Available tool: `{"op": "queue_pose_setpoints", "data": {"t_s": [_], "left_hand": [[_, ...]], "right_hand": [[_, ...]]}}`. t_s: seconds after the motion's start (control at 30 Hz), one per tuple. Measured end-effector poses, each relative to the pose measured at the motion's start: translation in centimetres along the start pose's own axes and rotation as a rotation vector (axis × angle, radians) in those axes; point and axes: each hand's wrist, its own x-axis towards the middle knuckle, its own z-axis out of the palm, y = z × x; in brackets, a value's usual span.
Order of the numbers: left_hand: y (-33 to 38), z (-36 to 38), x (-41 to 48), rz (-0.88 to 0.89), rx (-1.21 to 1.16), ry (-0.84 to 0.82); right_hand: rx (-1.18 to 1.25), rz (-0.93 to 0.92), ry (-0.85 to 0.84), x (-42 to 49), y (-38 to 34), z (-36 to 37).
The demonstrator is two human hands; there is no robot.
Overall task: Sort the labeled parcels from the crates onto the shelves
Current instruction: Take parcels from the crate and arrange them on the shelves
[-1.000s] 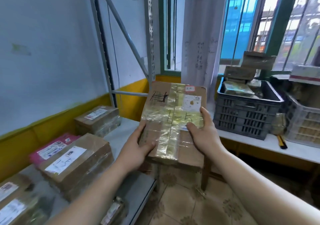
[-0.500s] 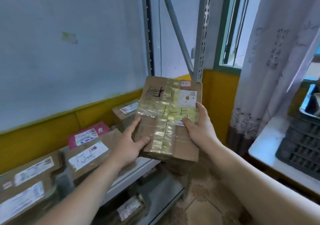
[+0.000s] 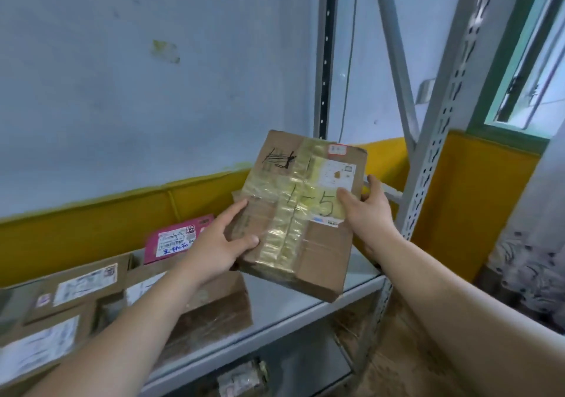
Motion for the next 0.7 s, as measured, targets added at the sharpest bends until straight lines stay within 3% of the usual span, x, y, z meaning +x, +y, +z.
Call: {"op": "queue_pose_setpoints", "data": {"t_s": [0.27,0.43,0.7], "left_hand": [[2.7,0.5,0.2,-0.093,0.056,0.126],[4.5,-0.5,0.0,-0.111,0.131,0.149],[4.4,1.3,1.8,-0.035,0.096,0.575]], "right_hand": [[0.162,-0.028,-0.183,5.7,-0.7,-0.8],[0.091,-0.115,-0.240,6.8,-0.5,-2.0],[-0.126,-0.221,-0.230,5.6,1.2,-3.3]]}}
